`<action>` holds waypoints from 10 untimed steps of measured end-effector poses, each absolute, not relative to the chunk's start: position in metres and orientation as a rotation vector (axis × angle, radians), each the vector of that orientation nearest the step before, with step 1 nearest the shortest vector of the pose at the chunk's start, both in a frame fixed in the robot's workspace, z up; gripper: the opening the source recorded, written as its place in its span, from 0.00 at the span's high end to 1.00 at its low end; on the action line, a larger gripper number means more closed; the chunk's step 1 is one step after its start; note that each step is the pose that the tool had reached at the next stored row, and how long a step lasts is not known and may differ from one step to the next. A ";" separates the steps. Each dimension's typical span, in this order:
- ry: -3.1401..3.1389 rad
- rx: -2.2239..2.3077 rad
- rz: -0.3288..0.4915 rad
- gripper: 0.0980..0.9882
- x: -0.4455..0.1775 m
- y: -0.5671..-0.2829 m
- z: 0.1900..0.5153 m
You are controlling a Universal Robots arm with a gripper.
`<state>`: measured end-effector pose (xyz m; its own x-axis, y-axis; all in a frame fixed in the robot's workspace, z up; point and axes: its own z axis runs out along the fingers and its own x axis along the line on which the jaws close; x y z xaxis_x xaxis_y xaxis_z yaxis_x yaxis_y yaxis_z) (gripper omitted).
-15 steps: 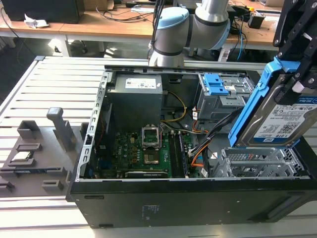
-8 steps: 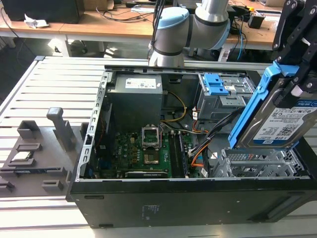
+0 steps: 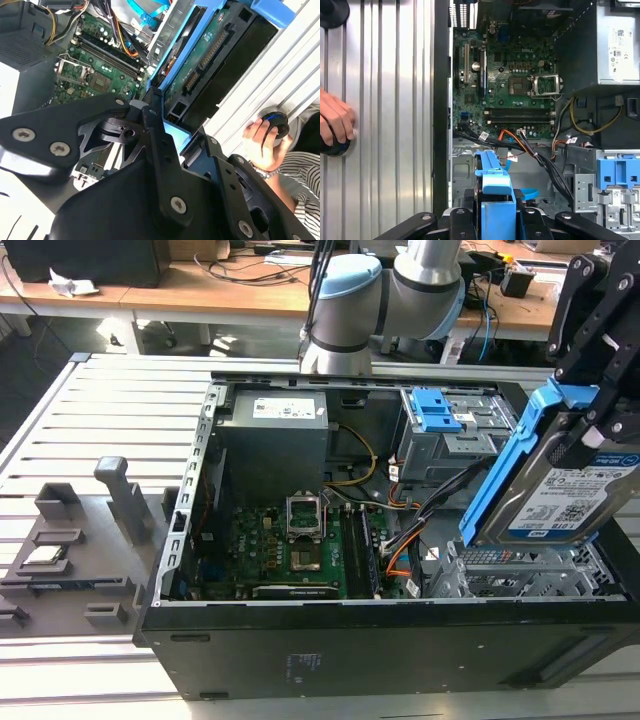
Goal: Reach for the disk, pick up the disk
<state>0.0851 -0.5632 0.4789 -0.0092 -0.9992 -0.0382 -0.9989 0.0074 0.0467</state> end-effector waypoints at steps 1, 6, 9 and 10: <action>-2.225 2.207 -0.095 0.70 0.086 -0.563 0.477; -2.223 2.204 -0.100 0.70 0.092 -0.563 0.467; -2.221 2.203 -0.103 0.70 0.094 -0.563 0.461; -2.221 2.203 -0.104 0.70 0.095 -0.563 0.458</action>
<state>0.0951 -0.5631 0.4583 -0.0095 -0.9992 -0.0382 -0.9984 0.0074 0.0552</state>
